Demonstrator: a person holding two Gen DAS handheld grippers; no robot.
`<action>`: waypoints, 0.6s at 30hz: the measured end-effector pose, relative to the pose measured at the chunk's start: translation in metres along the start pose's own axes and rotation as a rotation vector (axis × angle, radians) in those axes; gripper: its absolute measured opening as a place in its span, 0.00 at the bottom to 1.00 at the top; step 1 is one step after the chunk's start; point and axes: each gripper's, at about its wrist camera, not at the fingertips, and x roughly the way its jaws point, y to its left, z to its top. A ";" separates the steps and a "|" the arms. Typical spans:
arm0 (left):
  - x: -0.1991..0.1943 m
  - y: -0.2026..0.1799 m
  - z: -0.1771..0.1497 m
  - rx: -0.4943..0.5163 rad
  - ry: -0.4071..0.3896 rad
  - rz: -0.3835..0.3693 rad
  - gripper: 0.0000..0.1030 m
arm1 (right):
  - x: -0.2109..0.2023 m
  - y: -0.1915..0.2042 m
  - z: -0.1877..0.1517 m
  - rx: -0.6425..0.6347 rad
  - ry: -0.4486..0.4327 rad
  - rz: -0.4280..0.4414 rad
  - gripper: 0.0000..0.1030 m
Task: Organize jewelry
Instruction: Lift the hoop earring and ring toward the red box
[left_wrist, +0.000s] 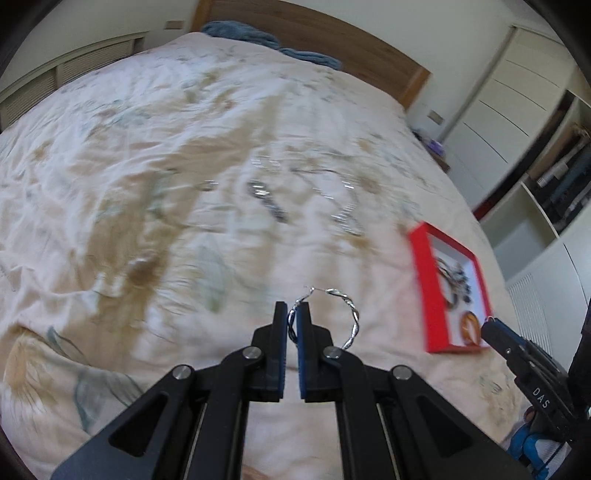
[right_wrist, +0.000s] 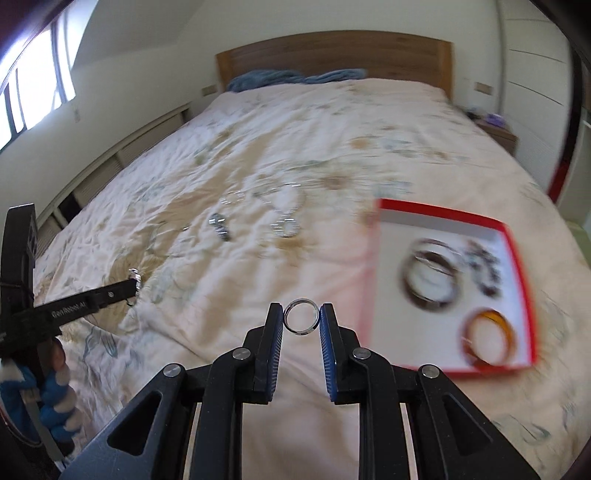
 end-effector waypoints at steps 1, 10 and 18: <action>-0.001 -0.014 -0.002 0.020 0.007 -0.016 0.04 | -0.008 -0.010 -0.003 0.014 -0.008 -0.012 0.20; 0.019 -0.133 -0.010 0.206 0.066 -0.110 0.04 | -0.052 -0.105 -0.026 0.109 -0.034 -0.118 0.20; 0.079 -0.211 -0.015 0.310 0.149 -0.112 0.04 | -0.022 -0.162 -0.025 0.143 0.014 -0.130 0.20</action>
